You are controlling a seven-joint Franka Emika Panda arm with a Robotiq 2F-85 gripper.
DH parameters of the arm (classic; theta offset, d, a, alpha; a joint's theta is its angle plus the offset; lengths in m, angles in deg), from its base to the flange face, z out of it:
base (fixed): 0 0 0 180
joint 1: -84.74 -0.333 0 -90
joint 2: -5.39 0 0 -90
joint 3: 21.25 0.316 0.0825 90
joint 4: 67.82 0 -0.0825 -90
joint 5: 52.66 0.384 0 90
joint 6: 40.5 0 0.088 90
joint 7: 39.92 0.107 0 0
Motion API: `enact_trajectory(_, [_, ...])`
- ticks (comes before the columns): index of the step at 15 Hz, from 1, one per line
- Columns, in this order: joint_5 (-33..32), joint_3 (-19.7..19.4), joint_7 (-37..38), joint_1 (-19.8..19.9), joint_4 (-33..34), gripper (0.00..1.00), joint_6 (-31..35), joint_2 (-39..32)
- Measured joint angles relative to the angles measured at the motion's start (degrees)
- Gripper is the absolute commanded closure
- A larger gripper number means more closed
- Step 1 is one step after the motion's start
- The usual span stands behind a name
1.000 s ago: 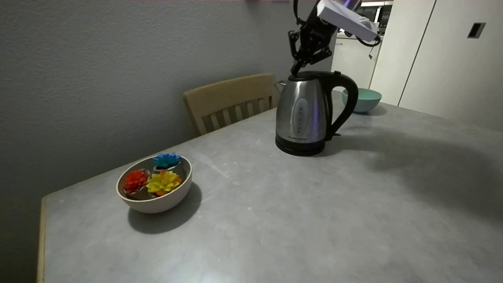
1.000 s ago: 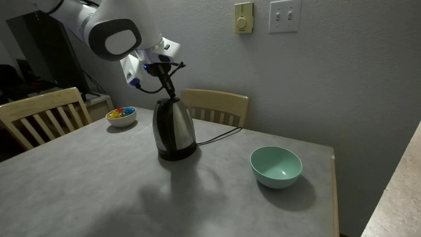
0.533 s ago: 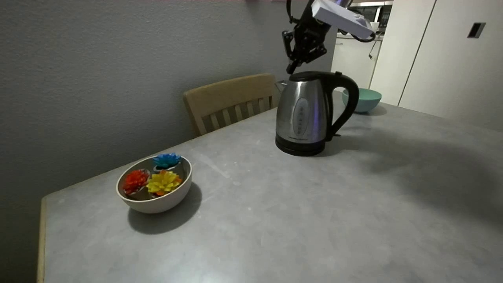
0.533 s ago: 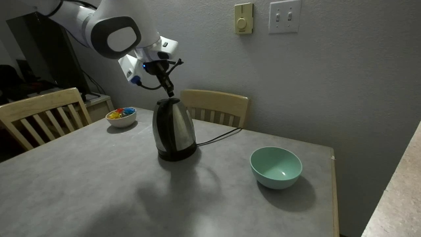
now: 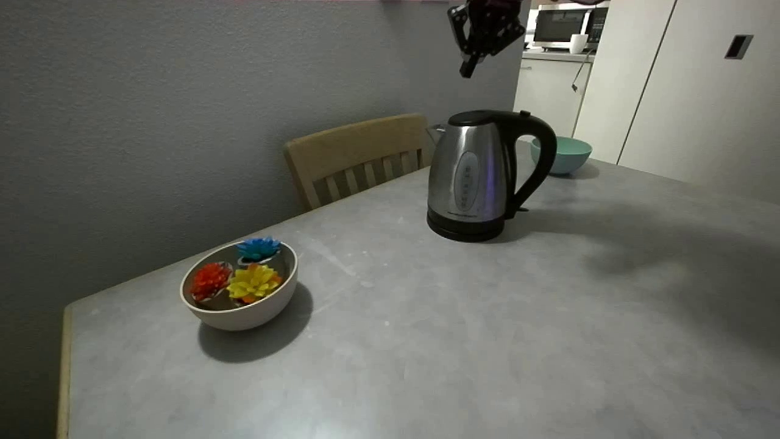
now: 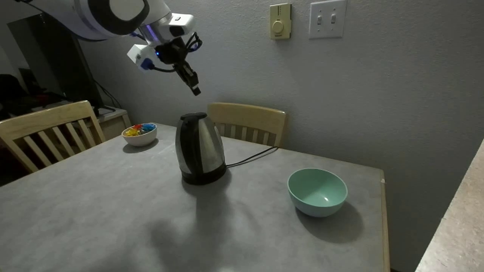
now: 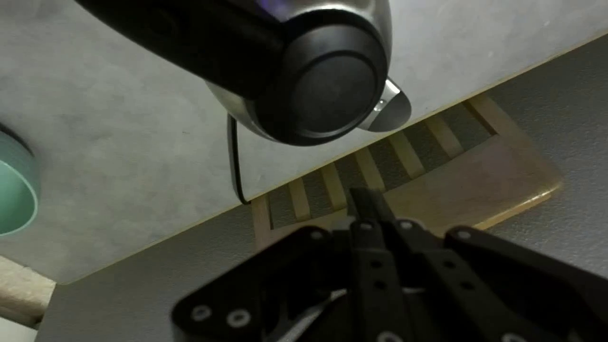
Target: Close the kettle
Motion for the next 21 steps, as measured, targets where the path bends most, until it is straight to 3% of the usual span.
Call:
enact_trajectory(2, [0.1,0.1,0.1,0.0,0.1,0.72,-5.2,1.7])
enact_trajectory(8, [0.7,0.5,1.2,0.1,1.6,0.30,-19.6,3.7])
enact_trajectory(12, [2.2,0.9,1.8,0.1,2.3,0.03,-22.8,3.7])
enact_trajectory(21, [9.2,2.0,3.4,0.5,2.5,0.00,-24.8,3.7])
